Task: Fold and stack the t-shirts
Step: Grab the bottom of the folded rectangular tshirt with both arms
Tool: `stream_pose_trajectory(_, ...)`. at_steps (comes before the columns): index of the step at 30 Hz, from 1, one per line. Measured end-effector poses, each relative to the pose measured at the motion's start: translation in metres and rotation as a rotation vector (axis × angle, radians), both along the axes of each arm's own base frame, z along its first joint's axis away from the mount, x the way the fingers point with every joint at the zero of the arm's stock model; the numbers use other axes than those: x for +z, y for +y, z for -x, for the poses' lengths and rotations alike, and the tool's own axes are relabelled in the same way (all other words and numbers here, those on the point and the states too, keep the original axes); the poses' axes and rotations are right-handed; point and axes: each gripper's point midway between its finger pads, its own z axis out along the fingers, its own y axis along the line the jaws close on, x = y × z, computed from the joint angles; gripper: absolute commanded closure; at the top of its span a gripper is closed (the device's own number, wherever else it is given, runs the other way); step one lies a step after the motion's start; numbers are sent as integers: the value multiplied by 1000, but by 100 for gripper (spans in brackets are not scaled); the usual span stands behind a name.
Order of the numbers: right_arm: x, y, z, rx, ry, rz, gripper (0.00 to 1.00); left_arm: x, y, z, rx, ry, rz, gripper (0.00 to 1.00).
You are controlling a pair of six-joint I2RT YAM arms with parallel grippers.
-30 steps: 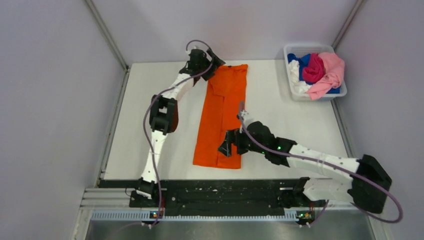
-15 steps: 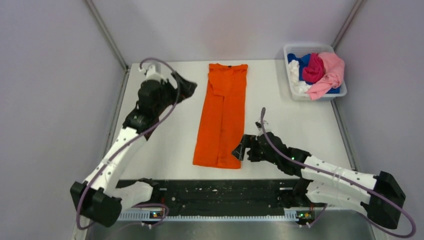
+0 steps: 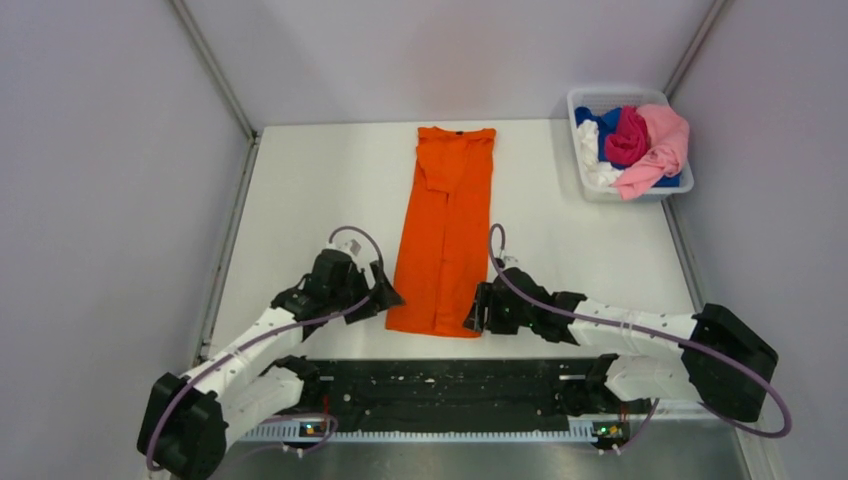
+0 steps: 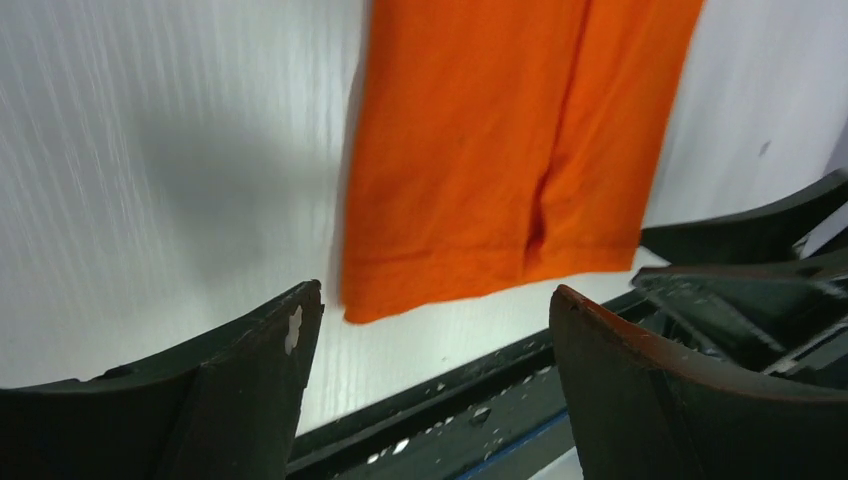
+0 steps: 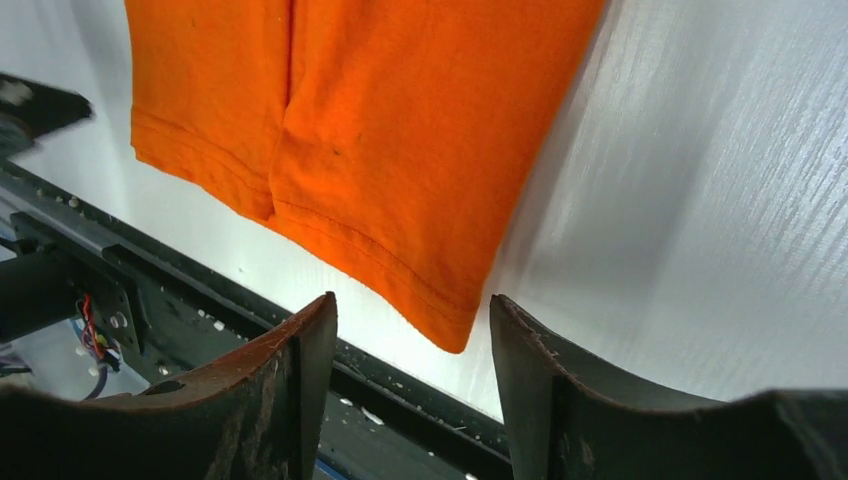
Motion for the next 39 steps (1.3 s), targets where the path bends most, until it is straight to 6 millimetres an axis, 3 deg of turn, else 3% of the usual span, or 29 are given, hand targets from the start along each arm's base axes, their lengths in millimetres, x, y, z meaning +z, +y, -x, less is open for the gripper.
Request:
stream_pose_trajectory(3, -3, 1, 1, -2, 8, -2, 44, -33, 0, 31, -31, 120, 4, 24)
stream_pose_trajectory(5, -6, 0, 2, -6, 14, 1, 44, -45, -1, 45, -42, 179, 14, 28)
stream_pose_trajectory(8, -11, -2, 4, -14, 24, 3, 46, -45, -5, 47, -54, 179, 27, 41)
stream_pose_trajectory(14, -13, -2, 5, -19, 30, -8, 49, -52, -5, 47, -55, 201, 11, 45)
stream_pose_trajectory(22, -15, 3, 6, -13, 36, -31, 53, -55, -2, 32, -45, 182, -60, 55)
stream_pose_trajectory(24, -15, 5, 7, -13, 41, -36, 55, -56, -2, 29, -49, 182, -71, 64)
stream_pose_trajectory(27, -16, 7, 7, -9, 46, -42, 65, -60, -2, 27, -59, 182, -81, 100)
stream_pose_trajectory(34, -23, 5, 10, -10, 66, -28, 84, -62, -10, 33, -89, 193, -55, 100)
stream_pose_trajectory(39, -25, -8, 20, -12, 83, -16, 90, -62, -18, 63, -120, 207, 3, 100)
